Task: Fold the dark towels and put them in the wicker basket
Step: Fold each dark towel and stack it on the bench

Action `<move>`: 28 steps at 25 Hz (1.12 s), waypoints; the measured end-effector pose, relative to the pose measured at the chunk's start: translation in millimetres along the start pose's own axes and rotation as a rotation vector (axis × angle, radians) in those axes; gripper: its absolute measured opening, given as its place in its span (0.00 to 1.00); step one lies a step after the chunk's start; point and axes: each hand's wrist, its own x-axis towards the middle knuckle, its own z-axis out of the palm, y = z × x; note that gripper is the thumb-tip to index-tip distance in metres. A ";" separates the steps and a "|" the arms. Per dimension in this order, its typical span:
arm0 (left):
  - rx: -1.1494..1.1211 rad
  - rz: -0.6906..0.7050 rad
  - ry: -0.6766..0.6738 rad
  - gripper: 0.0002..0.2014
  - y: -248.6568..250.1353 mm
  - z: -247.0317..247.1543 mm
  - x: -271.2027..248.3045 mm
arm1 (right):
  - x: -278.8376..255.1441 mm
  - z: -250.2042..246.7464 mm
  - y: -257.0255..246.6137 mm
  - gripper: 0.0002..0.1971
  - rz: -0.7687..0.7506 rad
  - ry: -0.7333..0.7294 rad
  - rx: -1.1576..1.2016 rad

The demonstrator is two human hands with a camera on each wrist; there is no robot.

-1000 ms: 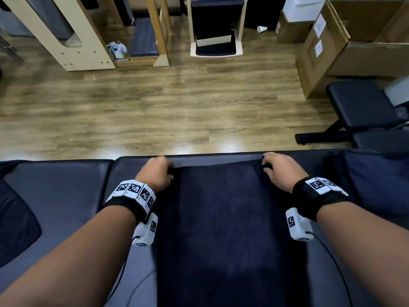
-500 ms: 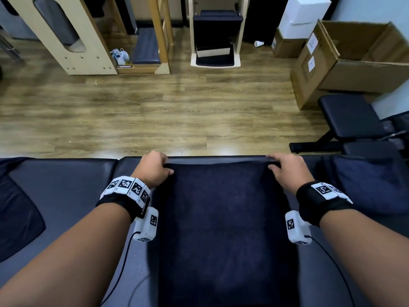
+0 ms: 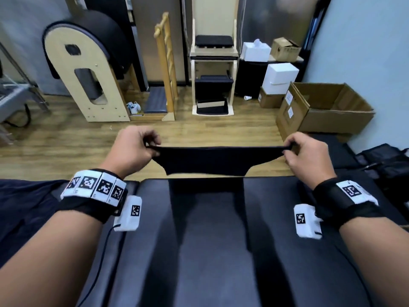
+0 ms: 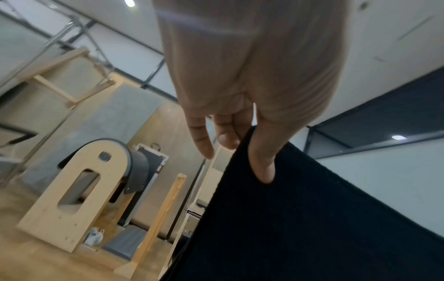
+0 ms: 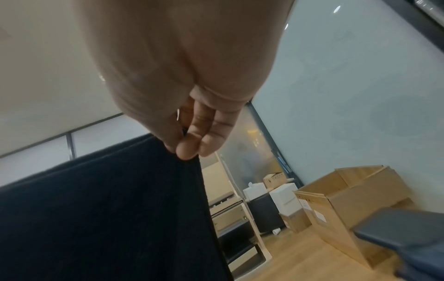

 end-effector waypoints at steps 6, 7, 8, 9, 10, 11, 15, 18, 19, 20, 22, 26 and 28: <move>0.221 0.056 -0.184 0.14 -36.8 53.2 -125.7 | -123.0 23.3 35.6 0.19 0.027 -0.229 -0.060; 0.243 -0.019 -0.241 0.14 -46.4 69.4 -149.6 | -147.2 34.2 49.4 0.19 0.040 -0.317 -0.111; 0.258 -0.101 -0.315 0.14 -55.6 85.6 -175.9 | -172.1 44.1 63.9 0.17 0.065 -0.416 -0.159; 0.266 -0.170 -0.402 0.14 -62.9 101.0 -202.0 | -196.5 51.4 77.2 0.15 0.100 -0.520 -0.201; 0.248 -0.221 -0.480 0.14 -68.9 114.0 -226.9 | -219.2 55.6 86.6 0.14 0.138 -0.624 -0.231; 0.236 -0.278 -0.546 0.14 -73.0 123.8 -250.1 | -238.9 57.5 93.1 0.13 0.176 -0.727 -0.250; 0.209 -0.375 -0.810 0.06 -65.1 129.2 -305.2 | -281.6 43.2 90.6 0.06 0.279 -1.011 -0.225; 0.161 -0.354 -0.924 0.12 -58.2 120.6 -315.2 | -283.1 32.2 88.0 0.06 0.293 -1.095 -0.187; 0.160 -0.354 -0.898 0.09 -57.1 118.0 -312.5 | -279.0 29.6 85.2 0.06 0.281 -1.068 -0.177; 0.162 -0.343 -0.846 0.05 -57.4 114.9 -307.1 | -272.4 27.9 81.4 0.06 0.255 -1.016 -0.177; 0.185 -0.349 -0.731 0.05 -62.7 110.0 -290.4 | -253.4 28.9 73.9 0.08 0.212 -0.886 -0.180; 0.194 -0.384 -0.627 0.04 -74.6 102.9 -252.6 | -204.0 44.2 57.8 0.06 0.194 -0.731 -0.158; 0.212 -0.379 -0.609 0.04 -82.6 103.9 -233.7 | -180.0 59.4 50.8 0.04 0.166 -0.720 -0.171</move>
